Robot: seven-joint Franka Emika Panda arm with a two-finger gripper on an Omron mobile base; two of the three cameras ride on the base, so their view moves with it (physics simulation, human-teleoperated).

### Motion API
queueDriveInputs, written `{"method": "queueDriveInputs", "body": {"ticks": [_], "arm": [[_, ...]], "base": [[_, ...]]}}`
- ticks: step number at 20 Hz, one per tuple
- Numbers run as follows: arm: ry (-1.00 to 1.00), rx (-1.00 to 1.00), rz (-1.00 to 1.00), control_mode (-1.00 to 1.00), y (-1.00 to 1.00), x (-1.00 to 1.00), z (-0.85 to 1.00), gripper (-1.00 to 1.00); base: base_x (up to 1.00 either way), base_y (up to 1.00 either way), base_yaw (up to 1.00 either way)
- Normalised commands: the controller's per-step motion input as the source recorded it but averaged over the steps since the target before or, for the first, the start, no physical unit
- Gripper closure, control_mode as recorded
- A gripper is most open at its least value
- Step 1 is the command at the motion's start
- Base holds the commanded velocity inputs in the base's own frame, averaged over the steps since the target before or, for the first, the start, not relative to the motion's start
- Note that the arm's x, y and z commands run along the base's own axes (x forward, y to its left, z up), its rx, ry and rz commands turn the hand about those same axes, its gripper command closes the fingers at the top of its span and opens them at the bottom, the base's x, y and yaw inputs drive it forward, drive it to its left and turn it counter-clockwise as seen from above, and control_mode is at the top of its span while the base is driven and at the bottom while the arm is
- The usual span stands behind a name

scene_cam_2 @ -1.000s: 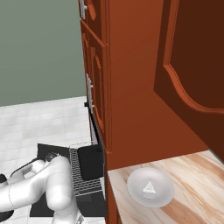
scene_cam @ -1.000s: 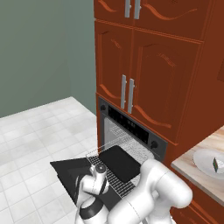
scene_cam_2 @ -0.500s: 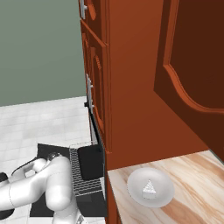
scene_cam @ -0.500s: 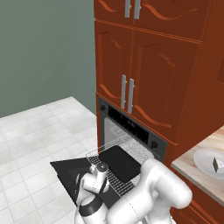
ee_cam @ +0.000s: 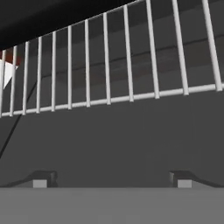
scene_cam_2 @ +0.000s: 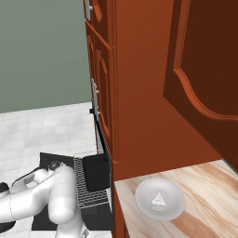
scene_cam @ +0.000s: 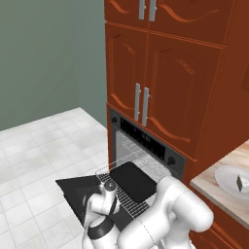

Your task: Take the baked cake out of the oven and place it on the plate for cooling. Then close the oven door.

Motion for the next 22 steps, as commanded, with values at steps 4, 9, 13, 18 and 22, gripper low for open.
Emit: {"method": "queueDriveInputs", "body": {"ticks": [4,9,13,18,22], "arm": [[0.00,-0.11,0.00,-1.00,-0.21,0.30,-0.16,-1.00],[0.00,-0.10,0.00,-1.00,-0.25,0.34,-0.15,-1.00],[0.00,-0.09,0.00,-1.00,-0.29,0.36,-0.15,-1.00],[0.00,-0.09,0.00,-1.00,-0.30,0.35,-0.19,-1.00],[0.00,-0.08,0.00,-1.00,-0.32,0.34,-0.21,-1.00]], "base": [[0.00,0.00,0.00],[0.00,0.00,0.00],[0.00,0.00,0.00],[0.00,0.00,0.00],[0.00,0.00,0.00]]}}
